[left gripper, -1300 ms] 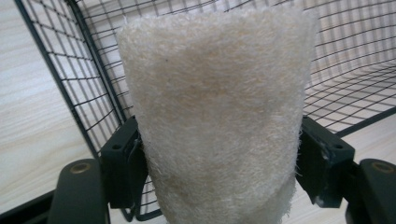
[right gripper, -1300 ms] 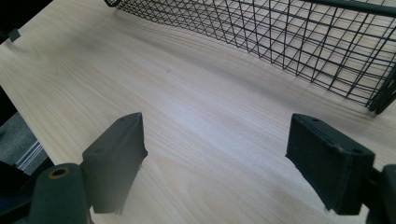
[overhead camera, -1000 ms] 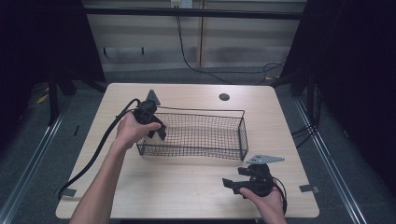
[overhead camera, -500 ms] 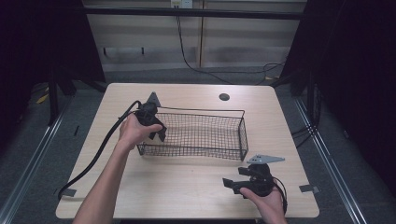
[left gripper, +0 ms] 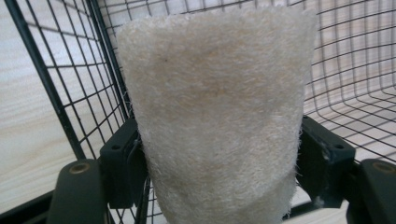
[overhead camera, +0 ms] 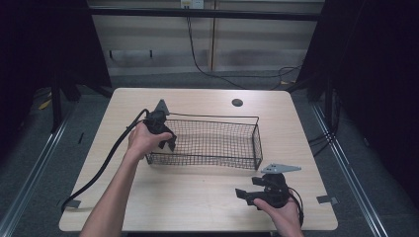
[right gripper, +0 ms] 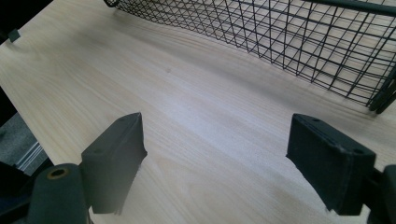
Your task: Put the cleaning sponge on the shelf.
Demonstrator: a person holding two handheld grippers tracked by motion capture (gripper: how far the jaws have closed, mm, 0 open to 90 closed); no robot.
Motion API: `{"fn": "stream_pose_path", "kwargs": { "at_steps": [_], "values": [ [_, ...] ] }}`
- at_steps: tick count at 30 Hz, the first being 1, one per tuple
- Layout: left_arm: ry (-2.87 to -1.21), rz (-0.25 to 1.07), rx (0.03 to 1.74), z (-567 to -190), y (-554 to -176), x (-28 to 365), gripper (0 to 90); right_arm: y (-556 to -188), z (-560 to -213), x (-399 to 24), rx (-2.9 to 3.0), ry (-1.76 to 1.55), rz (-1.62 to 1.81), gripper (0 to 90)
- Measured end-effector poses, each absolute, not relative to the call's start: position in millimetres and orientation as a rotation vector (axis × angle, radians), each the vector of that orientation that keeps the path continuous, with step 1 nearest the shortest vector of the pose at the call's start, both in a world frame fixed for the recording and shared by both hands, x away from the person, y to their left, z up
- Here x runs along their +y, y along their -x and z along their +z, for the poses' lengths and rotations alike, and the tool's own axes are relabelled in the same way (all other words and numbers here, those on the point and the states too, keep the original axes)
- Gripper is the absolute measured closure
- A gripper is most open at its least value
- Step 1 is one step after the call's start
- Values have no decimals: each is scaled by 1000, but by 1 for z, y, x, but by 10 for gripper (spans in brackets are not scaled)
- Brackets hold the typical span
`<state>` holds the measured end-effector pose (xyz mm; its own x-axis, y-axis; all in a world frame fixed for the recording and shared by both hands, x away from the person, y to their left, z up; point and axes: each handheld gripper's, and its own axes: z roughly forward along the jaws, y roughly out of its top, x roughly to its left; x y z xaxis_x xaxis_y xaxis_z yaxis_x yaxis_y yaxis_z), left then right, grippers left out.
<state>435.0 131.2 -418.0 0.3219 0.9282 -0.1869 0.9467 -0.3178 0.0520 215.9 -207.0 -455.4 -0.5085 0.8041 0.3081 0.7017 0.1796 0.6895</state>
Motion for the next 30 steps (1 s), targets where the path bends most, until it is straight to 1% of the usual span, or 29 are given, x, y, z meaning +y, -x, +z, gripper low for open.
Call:
{"fn": "stream_pose_path", "kwargs": {
  "at_steps": [12, 17, 22, 25, 30],
  "values": [
    [-2433, -199, 1730, -425, -434, 130, 280, -217, -456, -206, 2318, -1478, 1241, 186],
    [-2436, -163, 1733, -426, -433, 128, 280, -217, -456, -205, 2322, -1478, 1239, 186],
    [-2417, -185, 1738, -427, -434, 128, 278, -217, -456, -206, 2318, -1477, 1243, 185],
    [-2457, -221, 1717, -429, -434, 127, 277, -217, -456, -206, 2320, -1479, 1241, 185],
    [-2455, -207, 1728, -430, -434, 126, 275, -217, -456, -206, 2318, -1482, 1246, 185]
  ]
}}
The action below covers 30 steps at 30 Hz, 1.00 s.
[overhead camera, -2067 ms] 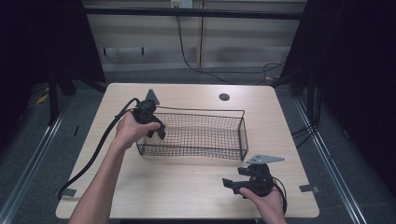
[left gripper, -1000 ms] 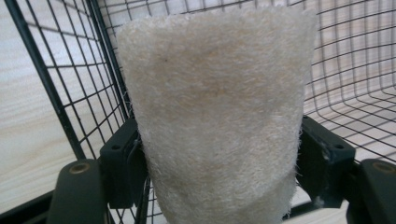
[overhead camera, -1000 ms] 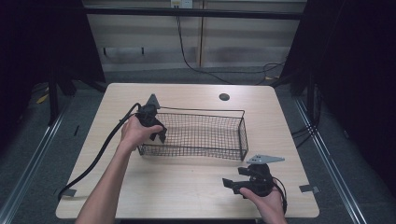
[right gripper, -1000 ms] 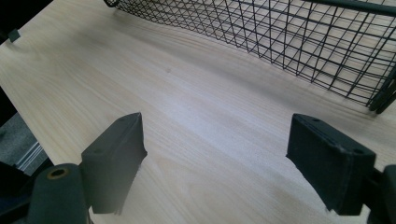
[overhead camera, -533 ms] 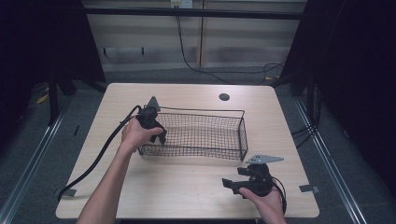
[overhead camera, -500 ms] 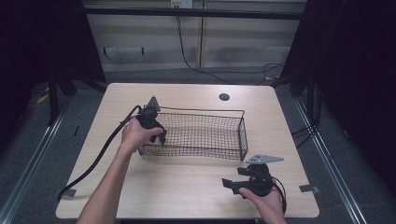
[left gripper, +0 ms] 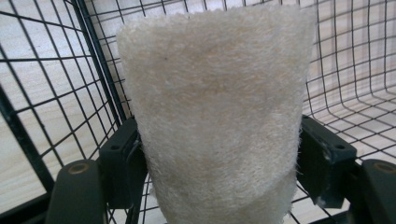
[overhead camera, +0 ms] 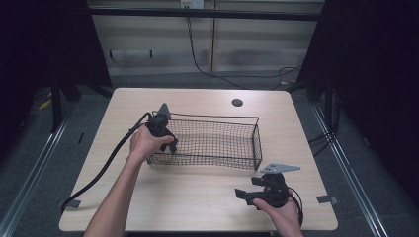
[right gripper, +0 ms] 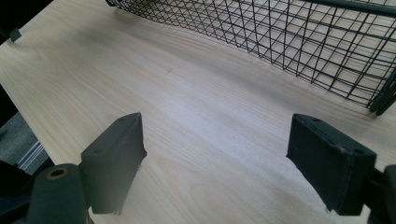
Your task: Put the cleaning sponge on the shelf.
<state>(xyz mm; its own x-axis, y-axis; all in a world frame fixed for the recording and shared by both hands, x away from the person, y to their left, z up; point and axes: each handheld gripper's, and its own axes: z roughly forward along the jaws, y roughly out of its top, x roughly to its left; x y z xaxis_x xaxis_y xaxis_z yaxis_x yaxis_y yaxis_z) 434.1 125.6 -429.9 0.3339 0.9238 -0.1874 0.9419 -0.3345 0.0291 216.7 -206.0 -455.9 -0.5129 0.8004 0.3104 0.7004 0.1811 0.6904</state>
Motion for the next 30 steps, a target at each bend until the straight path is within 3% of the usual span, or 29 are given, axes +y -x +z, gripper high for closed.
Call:
{"fn": "stream_pose_path", "kwargs": {
  "at_steps": [16, 25, 30],
  "values": [
    [-2482, -253, 1729, -429, -436, 126, 263, -216, -455, -206, 2318, -1484, 1244, 185],
    [-2477, -252, 1701, -426, -435, 128, 183, -216, -455, -207, 2318, -1484, 1243, 185],
    [-2468, -260, 1681, -425, -435, 131, 185, -216, -455, -206, 2318, -1484, 1243, 185]
  ]
}}
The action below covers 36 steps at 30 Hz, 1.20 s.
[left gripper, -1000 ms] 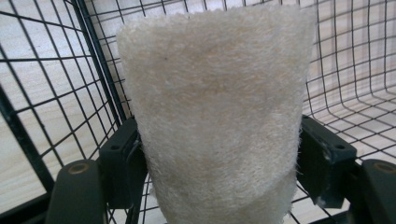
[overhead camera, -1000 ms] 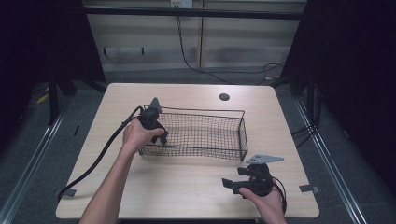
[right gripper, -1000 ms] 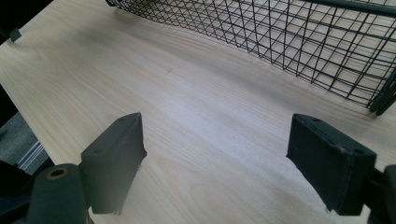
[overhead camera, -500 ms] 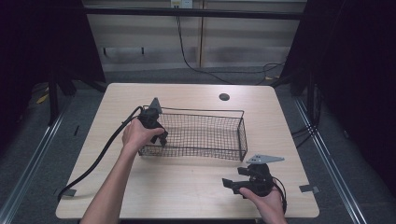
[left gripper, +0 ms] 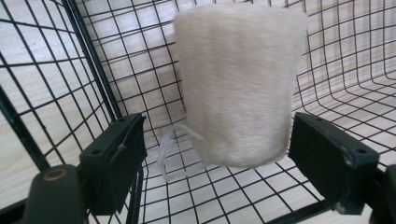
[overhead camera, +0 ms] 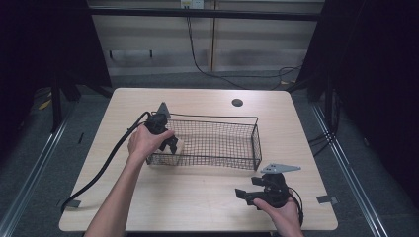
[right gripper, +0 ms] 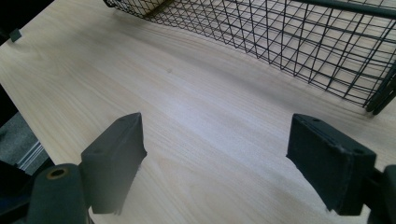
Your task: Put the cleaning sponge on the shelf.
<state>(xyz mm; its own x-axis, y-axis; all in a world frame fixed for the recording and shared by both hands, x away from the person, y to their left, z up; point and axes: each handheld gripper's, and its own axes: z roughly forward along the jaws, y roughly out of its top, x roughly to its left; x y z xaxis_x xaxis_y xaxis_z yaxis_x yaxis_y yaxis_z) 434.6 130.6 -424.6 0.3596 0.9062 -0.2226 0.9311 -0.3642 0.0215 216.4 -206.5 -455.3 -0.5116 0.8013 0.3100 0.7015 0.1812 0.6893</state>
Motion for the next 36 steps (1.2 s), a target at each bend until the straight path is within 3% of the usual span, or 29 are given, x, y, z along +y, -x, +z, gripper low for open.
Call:
{"fn": "stream_pose_path", "kwargs": {
  "at_steps": [24, 28, 36],
  "values": [
    [-2368, -188, 1432, -395, -416, 151, 181, -216, -455, -207, 2314, -1488, 1247, 186],
    [-2340, -170, 1400, -392, -411, 161, 228, -216, -455, -207, 2313, -1489, 1247, 186],
    [-2265, -167, 1324, -383, -400, 176, 231, -217, -455, -207, 2312, -1486, 1248, 187]
  ]
}}
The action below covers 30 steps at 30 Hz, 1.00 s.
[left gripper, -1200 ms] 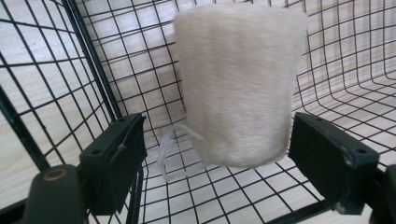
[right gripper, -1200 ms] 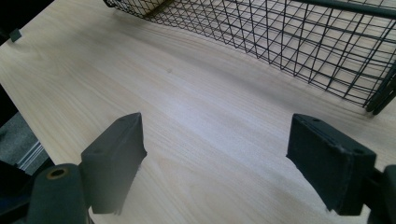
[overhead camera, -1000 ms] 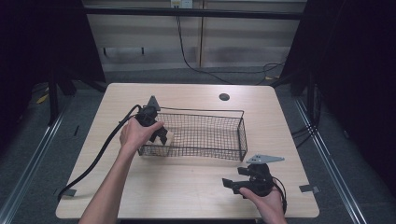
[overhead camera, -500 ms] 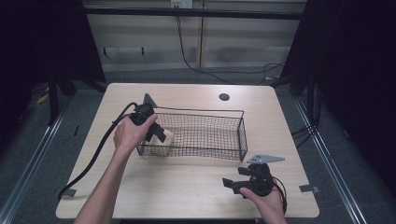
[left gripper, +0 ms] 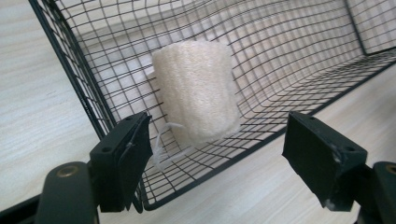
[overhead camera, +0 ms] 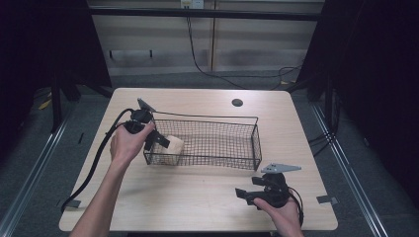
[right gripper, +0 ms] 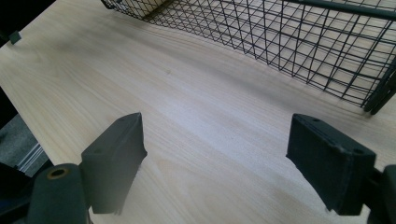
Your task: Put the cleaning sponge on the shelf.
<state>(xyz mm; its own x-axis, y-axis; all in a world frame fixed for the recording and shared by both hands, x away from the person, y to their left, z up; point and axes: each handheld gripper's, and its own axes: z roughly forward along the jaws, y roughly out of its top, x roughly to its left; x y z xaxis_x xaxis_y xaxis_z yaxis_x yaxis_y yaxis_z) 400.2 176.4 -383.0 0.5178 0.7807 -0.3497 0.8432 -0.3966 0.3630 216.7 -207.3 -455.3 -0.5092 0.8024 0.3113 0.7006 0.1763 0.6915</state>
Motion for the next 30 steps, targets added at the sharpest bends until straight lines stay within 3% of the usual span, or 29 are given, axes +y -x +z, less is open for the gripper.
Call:
{"fn": "stream_pose_path", "kwargs": {
  "at_steps": [4, 7, 20, 30],
  "values": [
    [-2240, -145, 1295, -379, -394, 181, 167, -216, -455, -207, 2310, -1489, 1246, 186],
    [-2252, -111, 1246, -377, -387, 183, 244, -216, -455, -208, 2306, -1488, 1246, 187],
    [-2149, -27, 1107, -374, -346, 197, 270, -216, -455, -208, 2301, -1487, 1241, 187],
    [-2095, 31, 1117, -376, -315, 218, 279, -216, -455, -209, 2300, -1488, 1242, 186]
  ]
}}
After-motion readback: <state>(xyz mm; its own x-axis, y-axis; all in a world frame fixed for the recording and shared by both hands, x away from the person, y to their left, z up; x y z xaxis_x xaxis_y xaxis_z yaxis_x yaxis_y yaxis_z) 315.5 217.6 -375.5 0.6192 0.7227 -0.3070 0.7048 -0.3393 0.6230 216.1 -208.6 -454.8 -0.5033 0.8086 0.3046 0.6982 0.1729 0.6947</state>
